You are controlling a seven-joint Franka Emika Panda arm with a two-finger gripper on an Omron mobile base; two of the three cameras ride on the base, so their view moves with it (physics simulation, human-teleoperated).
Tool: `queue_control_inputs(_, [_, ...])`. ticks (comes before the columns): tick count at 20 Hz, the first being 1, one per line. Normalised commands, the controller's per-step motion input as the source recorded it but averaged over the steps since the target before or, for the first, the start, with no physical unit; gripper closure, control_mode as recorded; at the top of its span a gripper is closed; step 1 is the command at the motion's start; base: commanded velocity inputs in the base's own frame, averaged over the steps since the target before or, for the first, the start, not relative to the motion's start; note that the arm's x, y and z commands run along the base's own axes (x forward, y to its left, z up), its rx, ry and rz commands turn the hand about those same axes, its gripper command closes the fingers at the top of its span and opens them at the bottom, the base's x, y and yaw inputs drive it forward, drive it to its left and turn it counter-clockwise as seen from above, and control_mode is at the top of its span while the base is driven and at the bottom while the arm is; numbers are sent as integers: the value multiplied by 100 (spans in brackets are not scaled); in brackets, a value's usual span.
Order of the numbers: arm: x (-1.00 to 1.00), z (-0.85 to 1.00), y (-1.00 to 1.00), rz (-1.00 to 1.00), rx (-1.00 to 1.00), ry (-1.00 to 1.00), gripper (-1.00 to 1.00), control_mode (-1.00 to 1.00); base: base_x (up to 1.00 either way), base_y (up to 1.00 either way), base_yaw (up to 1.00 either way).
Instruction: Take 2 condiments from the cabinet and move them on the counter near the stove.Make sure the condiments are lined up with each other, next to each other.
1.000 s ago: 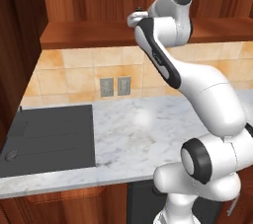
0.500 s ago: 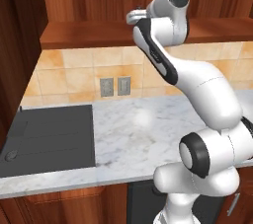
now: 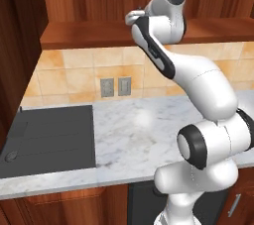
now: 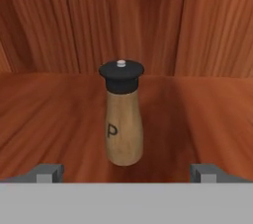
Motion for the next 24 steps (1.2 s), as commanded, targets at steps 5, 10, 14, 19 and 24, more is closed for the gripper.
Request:
queue_control_inputs(5, [24,0,1,0,0,1,-100,-100,0,0,0])
queue_control_inputs(10, [22,0,7,0,0,1,-100,-100,0,0,0])
queue_control_inputs(14, [20,0,7,0,0,3,-100,-100,0,0,0])
queue_control_inputs(19, [20,0,2,0,0,2,-100,-100,0,0,0])
queue_control_inputs(24, [16,-3,0,0,0,1,-100,-100,0,0,0])
